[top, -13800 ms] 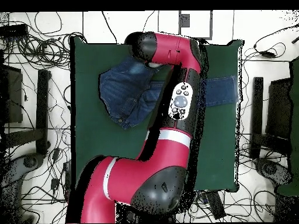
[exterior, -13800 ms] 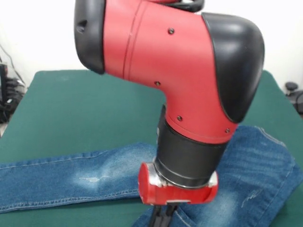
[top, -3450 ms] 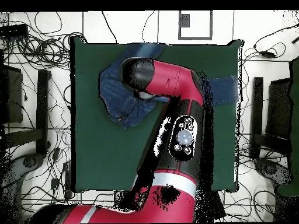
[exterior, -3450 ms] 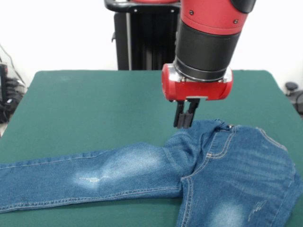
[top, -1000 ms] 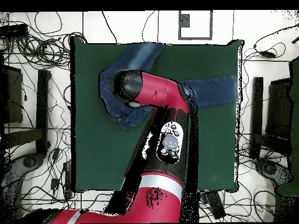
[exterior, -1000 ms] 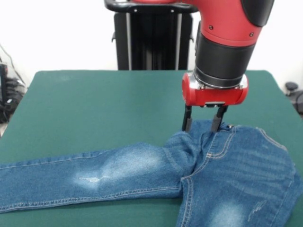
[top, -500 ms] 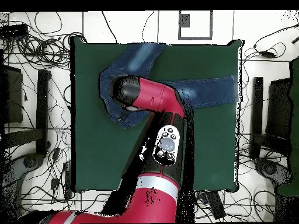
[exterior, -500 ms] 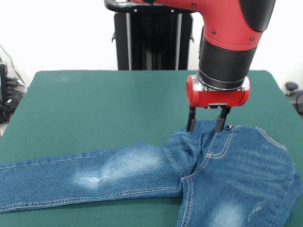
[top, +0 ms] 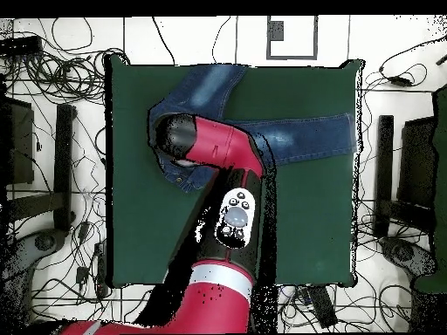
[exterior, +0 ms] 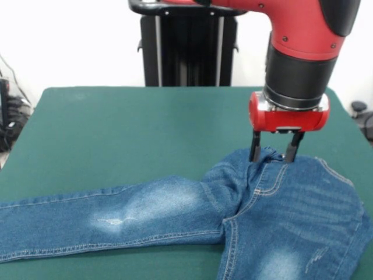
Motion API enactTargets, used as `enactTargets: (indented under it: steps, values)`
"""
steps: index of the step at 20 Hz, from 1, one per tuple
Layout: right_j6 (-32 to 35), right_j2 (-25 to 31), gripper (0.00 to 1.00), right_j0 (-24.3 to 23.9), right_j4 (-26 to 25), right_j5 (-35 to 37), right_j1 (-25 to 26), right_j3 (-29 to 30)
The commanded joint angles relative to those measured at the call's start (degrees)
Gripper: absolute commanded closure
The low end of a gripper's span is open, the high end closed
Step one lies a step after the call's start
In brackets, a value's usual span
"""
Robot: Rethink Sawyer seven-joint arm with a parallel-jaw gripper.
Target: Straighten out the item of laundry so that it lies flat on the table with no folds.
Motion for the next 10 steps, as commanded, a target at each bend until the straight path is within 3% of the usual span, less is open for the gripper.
enactTargets:
  steps: [1,10]
  values:
    - [19.79,3.37,0.00,2.43,2.87,-2.75,2.41,5.24]
    - [18.78,4.25,0.00,1.17,1.73,-4.45,2.52,5.95]
